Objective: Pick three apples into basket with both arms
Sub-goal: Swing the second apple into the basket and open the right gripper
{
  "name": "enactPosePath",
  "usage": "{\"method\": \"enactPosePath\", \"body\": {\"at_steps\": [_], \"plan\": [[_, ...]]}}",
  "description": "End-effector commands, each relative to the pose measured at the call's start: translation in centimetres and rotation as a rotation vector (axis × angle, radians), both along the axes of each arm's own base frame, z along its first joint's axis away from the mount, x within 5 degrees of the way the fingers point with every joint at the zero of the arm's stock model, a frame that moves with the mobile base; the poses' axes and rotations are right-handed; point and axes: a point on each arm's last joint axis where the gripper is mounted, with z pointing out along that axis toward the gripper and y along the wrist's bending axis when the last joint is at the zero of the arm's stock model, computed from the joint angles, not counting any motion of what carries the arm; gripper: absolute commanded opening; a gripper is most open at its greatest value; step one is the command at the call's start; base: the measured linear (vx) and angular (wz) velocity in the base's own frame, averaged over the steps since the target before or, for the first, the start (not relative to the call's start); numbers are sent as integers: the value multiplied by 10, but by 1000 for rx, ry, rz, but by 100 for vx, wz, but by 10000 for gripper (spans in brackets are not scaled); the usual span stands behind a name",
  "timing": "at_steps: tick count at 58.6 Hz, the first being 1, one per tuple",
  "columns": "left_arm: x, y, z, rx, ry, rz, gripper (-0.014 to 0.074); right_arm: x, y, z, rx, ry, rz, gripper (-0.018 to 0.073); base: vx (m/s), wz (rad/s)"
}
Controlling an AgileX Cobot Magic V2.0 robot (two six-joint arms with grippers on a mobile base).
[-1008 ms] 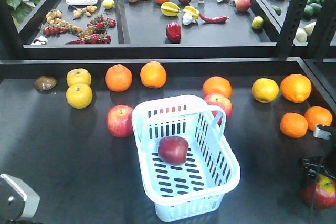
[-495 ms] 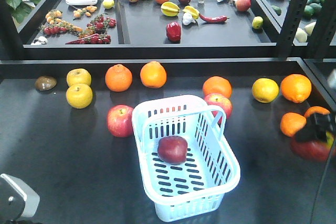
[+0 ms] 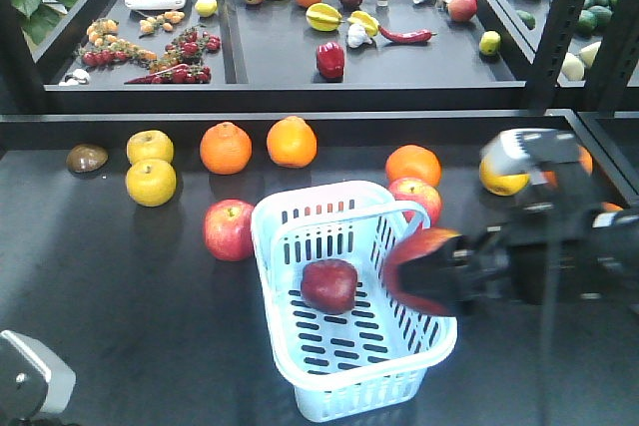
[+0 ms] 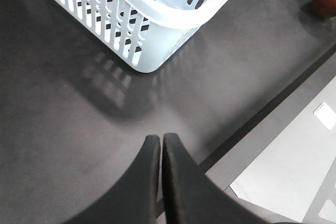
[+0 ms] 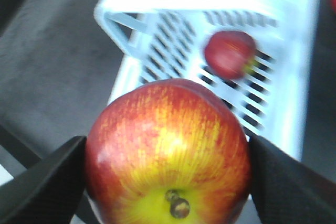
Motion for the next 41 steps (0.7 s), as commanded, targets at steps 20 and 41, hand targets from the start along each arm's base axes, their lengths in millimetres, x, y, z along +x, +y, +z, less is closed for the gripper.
{"method": "enactPosePath", "body": {"at_steps": [20, 41], "plan": [[5, -2, 11, -51, -51, 35, -6, 43, 36, -48, -76, -28, 21, 522, 0, 0], [5, -2, 11, -51, -51, 35, -6, 44, 36, -51, -87, -26, 31, 699, 0, 0]]}}
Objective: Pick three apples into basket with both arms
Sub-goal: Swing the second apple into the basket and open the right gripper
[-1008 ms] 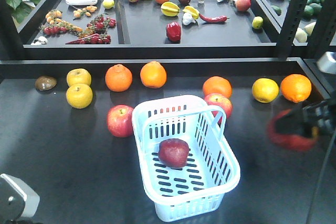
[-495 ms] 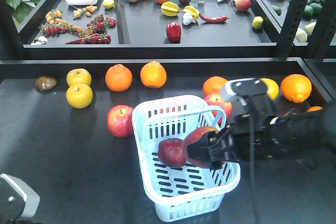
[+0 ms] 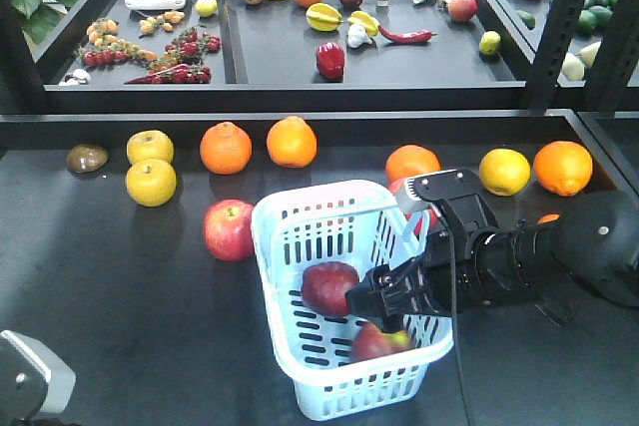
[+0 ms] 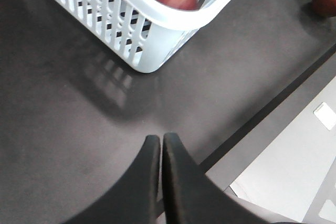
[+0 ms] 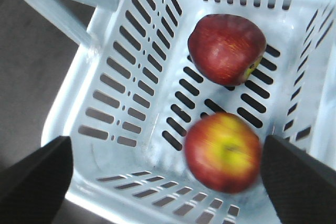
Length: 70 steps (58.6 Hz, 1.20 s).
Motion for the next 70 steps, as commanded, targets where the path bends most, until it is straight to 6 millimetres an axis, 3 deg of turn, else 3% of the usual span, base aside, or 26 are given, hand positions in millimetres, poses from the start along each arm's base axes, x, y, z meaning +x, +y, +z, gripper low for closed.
{"method": "enactPosePath", "body": {"at_steps": [1, 10, 15, 23, 24, 41, 53, 61, 70], "plan": [[5, -2, 11, -51, -51, 35, -6, 3, 1, 18, 30, -65, -6, 692, 0, 0], [5, -2, 11, -51, -51, 35, -6, -8, -4, 30, 38, -47, 35, 532, 0, 0], [5, -2, 11, -51, -51, 35, -6, -19, -16, 45, 40, -41, 20, 360, 0, 0], [5, -2, 11, -51, -51, 35, -6, -38, -52, 64, -35, 7, -88, -3, 0, 0], [5, -2, 11, -51, -51, 35, -6, -40, -56, 65, -47, 13, -106, -16, 0, 0], [5, -2, 11, -51, -51, 35, -6, -69, -156, 80, -441, 63, -586, -7, 0, 0], [5, -2, 11, -51, -51, 35, -6, -79, -204, 75, -484, 168, -849, 50, 0, 0], [5, -2, 11, -51, -51, 35, -6, -80, -229, 63, -450, 268, -964, 225, 0, 0], [5, -2, 11, -51, -51, 35, -6, -72, -248, 38, -452, 415, -997, 537, 0, 0]]}}
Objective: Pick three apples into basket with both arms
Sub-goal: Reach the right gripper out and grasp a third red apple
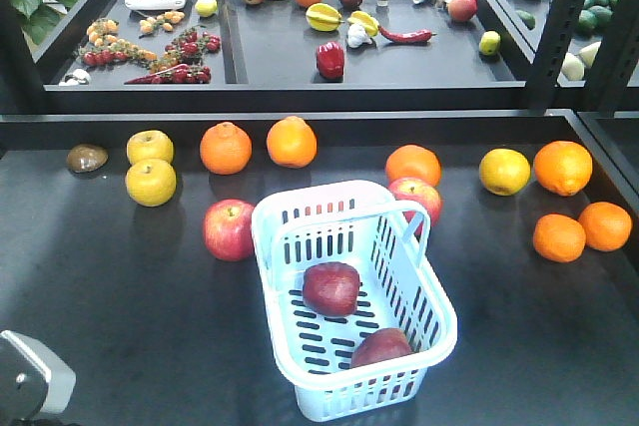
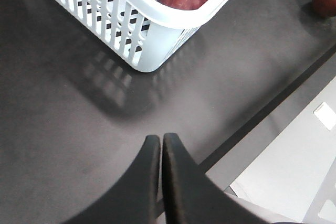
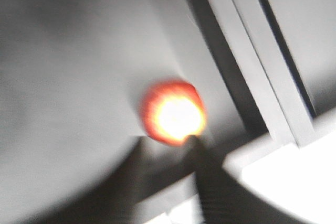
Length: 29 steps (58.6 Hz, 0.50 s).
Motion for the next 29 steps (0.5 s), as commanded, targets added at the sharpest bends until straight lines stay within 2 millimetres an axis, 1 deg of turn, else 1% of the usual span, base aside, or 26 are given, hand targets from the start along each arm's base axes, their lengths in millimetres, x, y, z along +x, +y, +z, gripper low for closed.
{"method": "enactPosePath", "body": {"at_steps": [1, 5, 8, 12, 19, 29], "plan": [[5, -2, 11, -51, -51, 35, -6, 7, -13, -6, 4, 31, -32, 577, 0, 0], [5, -2, 11, -51, -51, 35, -6, 12, -18, -18, 16, 86, -37, 677, 0, 0], [5, -2, 11, -51, -51, 35, -6, 17, -22, -29, 31, 122, -52, 729, 0, 0], [5, -2, 11, -51, -51, 35, -6, 20, -24, -39, 48, 156, -76, 728, 0, 0], [5, -2, 11, -51, -51, 35, -6, 28, -28, -60, 89, 223, -68, 712, 0, 0], [5, -2, 11, -51, -51, 35, -6, 35, -33, -79, 103, 271, -55, 669, 0, 0]]}}
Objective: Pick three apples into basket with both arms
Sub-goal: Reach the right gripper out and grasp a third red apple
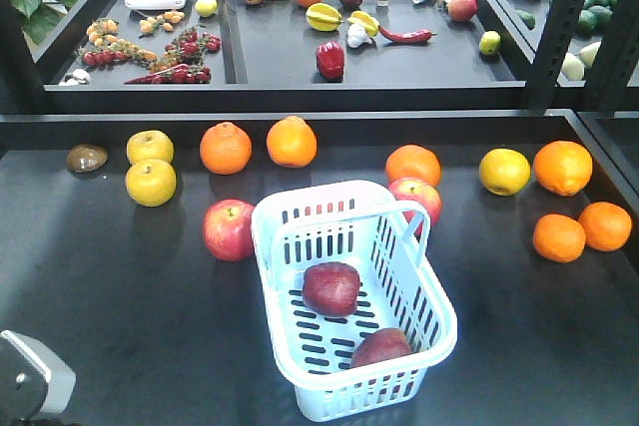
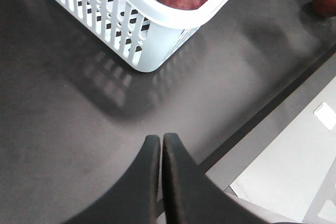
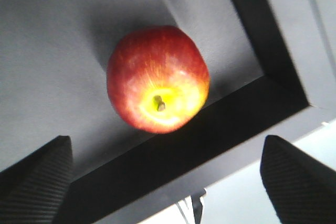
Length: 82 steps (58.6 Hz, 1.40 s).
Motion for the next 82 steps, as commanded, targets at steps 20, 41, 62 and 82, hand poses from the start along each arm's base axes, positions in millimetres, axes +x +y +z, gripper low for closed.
{"method": "enactPosePath", "body": {"at_steps": [20, 41, 62, 82], "plan": [[5, -2, 11, -51, -51, 35, -6, 14, -13, -18, -35, -3, 37, 614, 0, 0], [5, -2, 11, -51, -51, 35, -6, 16, -22, -35, -22, -2, 13, 603, 0, 0], [5, -2, 11, -51, -51, 35, -6, 19, -24, -57, 18, 16, 4, 594, 0, 0], [5, -2, 11, -51, -51, 35, -6, 21, -23, -61, 46, 29, -13, 429, 0, 0]]}}
